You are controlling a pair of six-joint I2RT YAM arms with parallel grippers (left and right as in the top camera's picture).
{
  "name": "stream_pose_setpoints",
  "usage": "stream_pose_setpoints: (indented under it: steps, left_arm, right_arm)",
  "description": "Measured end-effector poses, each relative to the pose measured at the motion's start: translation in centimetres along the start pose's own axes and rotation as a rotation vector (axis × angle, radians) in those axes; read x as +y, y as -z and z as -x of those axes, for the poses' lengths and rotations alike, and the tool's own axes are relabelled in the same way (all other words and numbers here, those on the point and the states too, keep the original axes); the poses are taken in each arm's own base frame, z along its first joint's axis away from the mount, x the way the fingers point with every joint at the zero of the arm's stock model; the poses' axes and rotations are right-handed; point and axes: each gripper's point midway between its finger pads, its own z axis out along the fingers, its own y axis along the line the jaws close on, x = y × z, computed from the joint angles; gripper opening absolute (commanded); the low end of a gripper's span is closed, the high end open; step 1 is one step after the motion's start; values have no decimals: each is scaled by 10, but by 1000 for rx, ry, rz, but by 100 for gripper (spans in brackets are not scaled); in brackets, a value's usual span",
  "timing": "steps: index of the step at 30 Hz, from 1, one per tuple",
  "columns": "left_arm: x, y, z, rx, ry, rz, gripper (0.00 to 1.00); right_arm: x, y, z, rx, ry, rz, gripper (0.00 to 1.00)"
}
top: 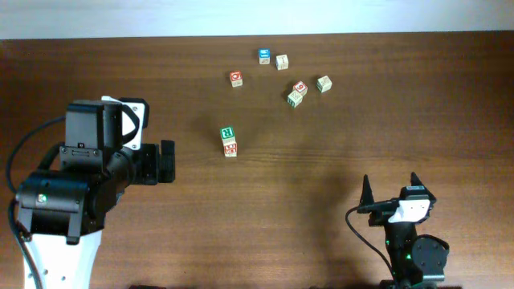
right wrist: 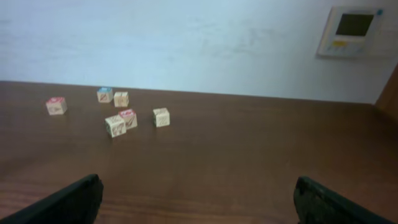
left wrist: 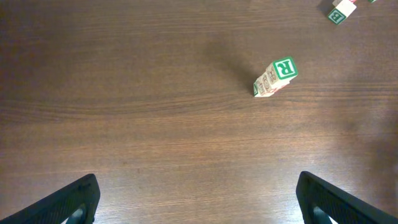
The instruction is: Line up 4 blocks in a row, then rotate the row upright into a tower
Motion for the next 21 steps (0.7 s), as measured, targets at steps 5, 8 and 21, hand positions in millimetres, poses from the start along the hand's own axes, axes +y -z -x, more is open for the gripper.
stream_pose_setpoints:
  steps: [5,8,21]
  left_arm:
    - [0,0,0,-1,0,0,99]
    - [0,0,0,0,0,0,99]
    - [2,0,-6,23,-1,13,99]
  right_arm:
    - [2,0,-3,10,-1,9,98]
    - [2,0,-3,10,-1,9,98]
    - [2,0,-3,10,-1,13,98]
